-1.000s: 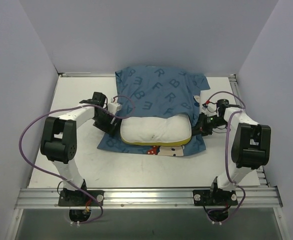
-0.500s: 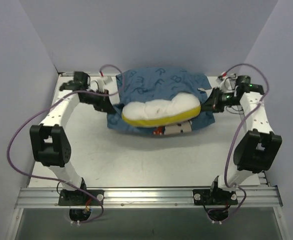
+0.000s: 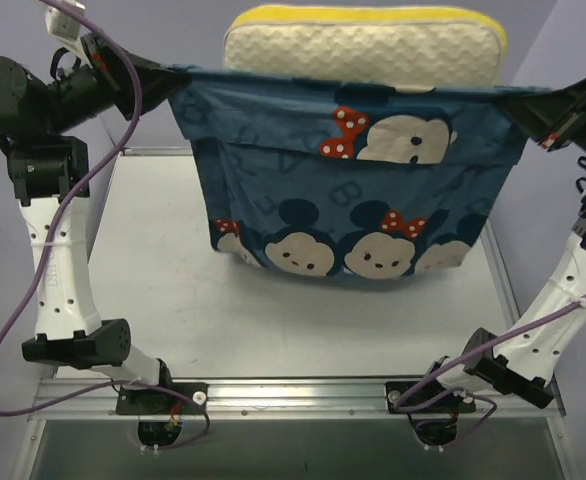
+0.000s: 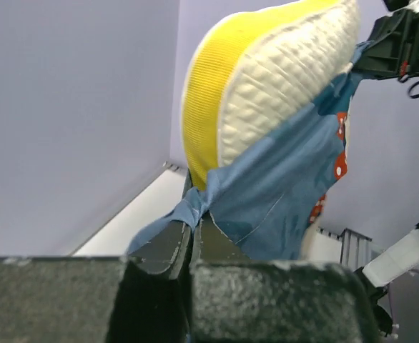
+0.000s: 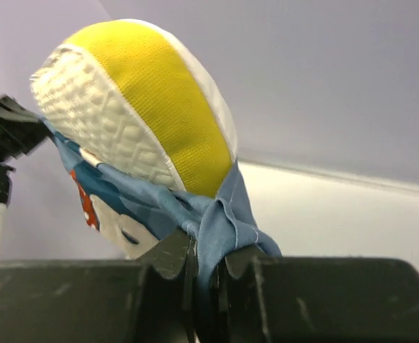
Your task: Put the pillow into the pillowcase
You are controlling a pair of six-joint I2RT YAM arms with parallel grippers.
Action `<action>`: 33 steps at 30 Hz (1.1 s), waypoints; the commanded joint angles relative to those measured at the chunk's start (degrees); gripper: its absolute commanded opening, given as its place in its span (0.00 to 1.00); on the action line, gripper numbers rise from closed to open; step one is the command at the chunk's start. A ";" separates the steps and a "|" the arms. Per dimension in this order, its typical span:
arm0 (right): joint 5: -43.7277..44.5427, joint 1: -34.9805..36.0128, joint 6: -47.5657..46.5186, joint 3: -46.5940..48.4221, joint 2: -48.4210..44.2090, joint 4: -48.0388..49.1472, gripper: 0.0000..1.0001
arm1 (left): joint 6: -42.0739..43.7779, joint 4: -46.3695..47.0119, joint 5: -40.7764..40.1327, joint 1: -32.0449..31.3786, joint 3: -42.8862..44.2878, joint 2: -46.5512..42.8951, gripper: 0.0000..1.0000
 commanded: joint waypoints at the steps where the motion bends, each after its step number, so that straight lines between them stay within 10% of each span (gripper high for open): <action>1: -0.18 -7.05 37.00 2.80 5.96 41.68 0.00 | -13.47 13.85 -7.10 3.56 11.24 4.93 0.00; 4: -0.71 -7.94 41.63 3.80 5.72 42.78 0.00 | -17.10 15.45 -8.77 4.45 18.02 6.27 0.00; 9: -0.89 -1.27 35.68 -9.77 -1.94 41.75 0.00 | -13.67 19.65 -8.60 -3.19 1.51 -1.37 0.00; 13: 1.48 -12.91 47.67 18.40 6.92 48.83 0.00 | -17.35 17.83 -10.97 4.09 24.40 4.57 0.00; 15: 1.48 -11.64 49.37 9.04 2.23 52.88 0.00 | -18.50 14.76 -9.92 3.58 22.03 3.99 0.00; 17: 5.07 -2.18 42.40 -17.88 -10.38 51.98 0.00 | -17.98 17.01 -11.32 -3.53 3.82 -5.03 0.00; 18: 5.96 2.73 30.34 -19.59 -12.55 43.07 0.00 | -15.01 20.85 -11.85 -6.16 -6.82 -7.59 0.00; 20: 8.86 4.83 8.00 -12.79 -10.67 18.06 0.00 | -9.46 15.30 -15.43 -1.91 -1.69 -7.72 0.00; 25: 6.58 -19.53 53.69 3.36 0.51 63.32 0.00 | -28.08 19.34 -15.90 14.73 24.55 3.99 0.00; 29: 7.46 -5.69 28.69 -17.83 -10.25 44.52 0.00 | -15.66 20.02 -15.81 2.36 -3.92 -6.91 0.00; 31: 9.90 -2.93 20.75 -11.58 -10.73 32.59 0.00 | -14.89 18.96 -17.64 6.61 4.77 -4.64 0.00; 33: 9.66 -14.53 32.57 -1.90 -5.30 36.71 0.00 | -26.63 25.63 -18.70 18.43 16.03 2.61 0.00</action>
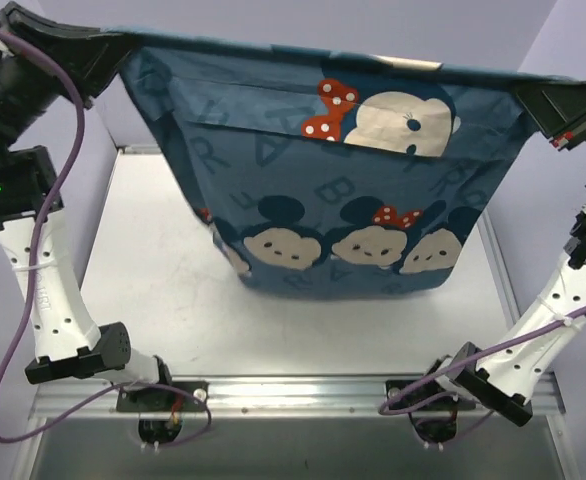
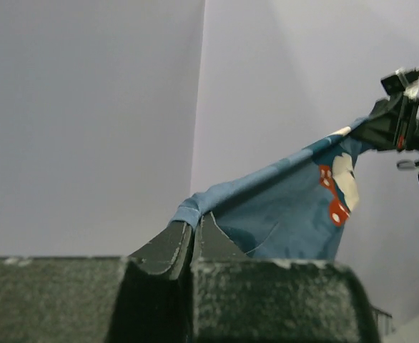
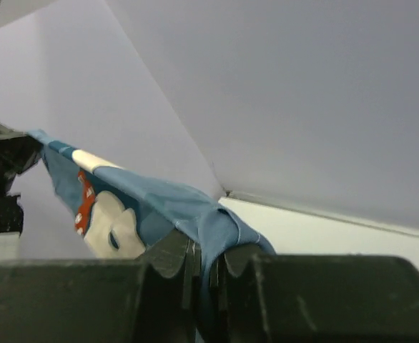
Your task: Put the pillow into the pillowcase
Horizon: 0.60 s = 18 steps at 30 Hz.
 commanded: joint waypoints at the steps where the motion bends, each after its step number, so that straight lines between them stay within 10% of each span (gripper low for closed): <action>1: 9.15 -14.70 10.40 16.23 6.16 13.18 0.00 | -11.59 7.32 -11.96 15.85 23.84 9.32 0.00; 4: 11.10 -20.49 24.93 20.35 12.69 21.60 0.00 | -11.99 5.38 -10.33 18.18 22.77 8.66 0.00; 6: 10.58 -13.83 23.61 0.65 5.25 27.97 0.00 | -7.63 7.58 -8.21 11.52 2.14 0.70 0.00; 10: 12.76 -2.35 -10.11 -0.07 -2.43 -1.04 0.00 | -2.48 6.26 -10.48 17.22 6.34 2.56 0.00; 14: 14.95 -24.30 19.05 21.20 9.07 18.71 0.00 | -17.09 6.62 -17.96 32.57 33.26 13.91 0.00; 16: 17.25 -26.97 28.83 21.16 10.67 29.45 0.00 | -22.16 10.12 -14.21 33.64 22.53 9.37 0.00; 18: 13.85 -14.29 20.06 5.44 5.60 23.40 0.00 | -15.21 11.01 -10.60 20.07 8.22 -0.26 0.00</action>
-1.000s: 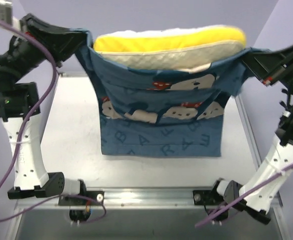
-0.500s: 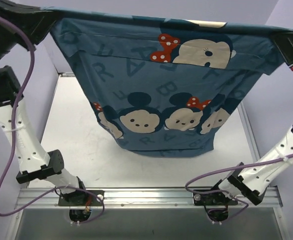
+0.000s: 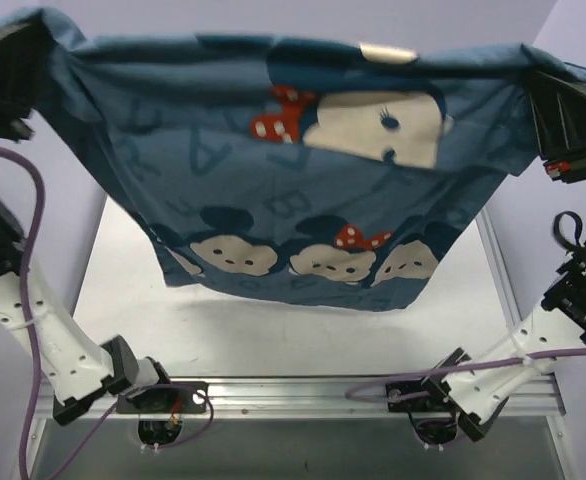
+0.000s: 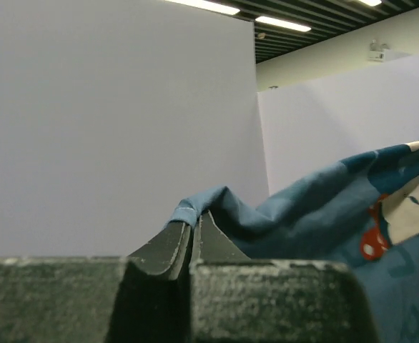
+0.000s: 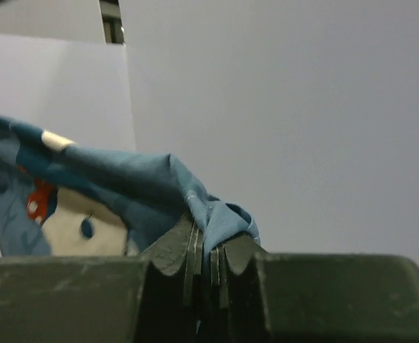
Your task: Put the pillow into the pillowcase
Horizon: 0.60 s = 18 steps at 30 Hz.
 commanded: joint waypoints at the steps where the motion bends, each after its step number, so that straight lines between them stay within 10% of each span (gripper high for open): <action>1: 5.57 8.77 -5.44 -18.77 -3.29 -6.82 0.00 | 12.22 -2.73 -3.95 -10.15 -25.15 -7.11 0.00; 4: 9.51 20.49 -36.58 -18.94 -7.14 -29.79 0.00 | 19.54 -12.22 -5.85 -12.05 -22.42 -8.55 0.00; 7: 7.59 4.55 -24.72 0.17 1.61 -27.74 0.00 | -3.99 -3.04 -8.74 6.47 0.18 2.06 0.00; 9: 7.84 -5.28 -5.82 1.49 4.10 -11.04 0.00 | -5.09 -10.18 -10.34 12.64 10.82 8.94 0.00; 14: 7.85 -5.96 5.75 -9.12 2.10 0.07 0.00 | -8.25 3.41 -7.46 12.58 -12.50 -1.85 0.00; 18: 6.27 -5.96 7.91 -9.32 0.34 0.64 0.00 | -12.09 3.94 -3.15 12.58 -7.79 0.42 0.00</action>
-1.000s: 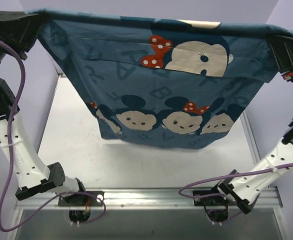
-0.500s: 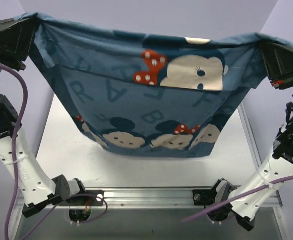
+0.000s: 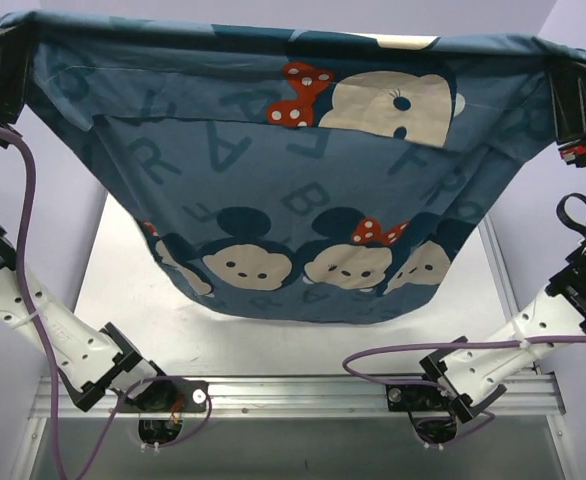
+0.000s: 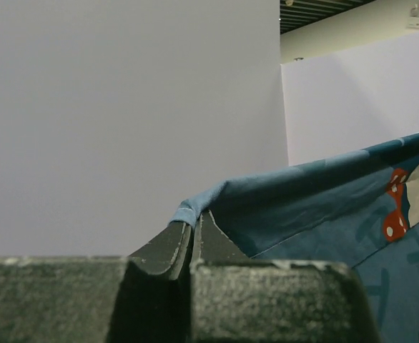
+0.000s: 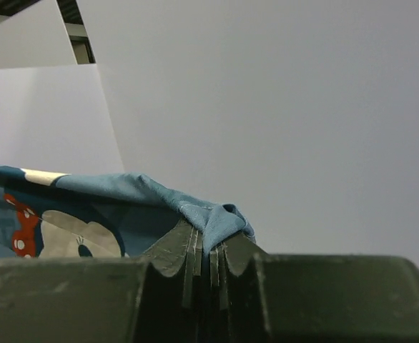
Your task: Put the pillow into the pillowcase
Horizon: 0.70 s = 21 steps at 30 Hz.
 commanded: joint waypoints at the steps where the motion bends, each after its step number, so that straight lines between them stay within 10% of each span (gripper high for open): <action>1: 5.28 -1.48 8.75 -2.70 3.02 3.18 0.00 | -3.06 -3.53 -2.94 0.60 1.13 5.63 0.00; 8: 5.54 5.18 -0.15 -9.89 -1.37 -3.98 0.00 | 3.59 -13.87 5.68 -17.65 -7.98 -1.12 0.00; 15: 15.54 34.50 -45.46 -7.03 5.79 -56.68 0.00 | 26.87 -44.20 -0.46 -36.47 -14.07 1.40 0.00; 21: 25.48 45.61 -55.00 -2.87 13.29 -67.89 0.00 | 40.24 -60.30 -4.51 -45.52 -8.07 9.05 0.00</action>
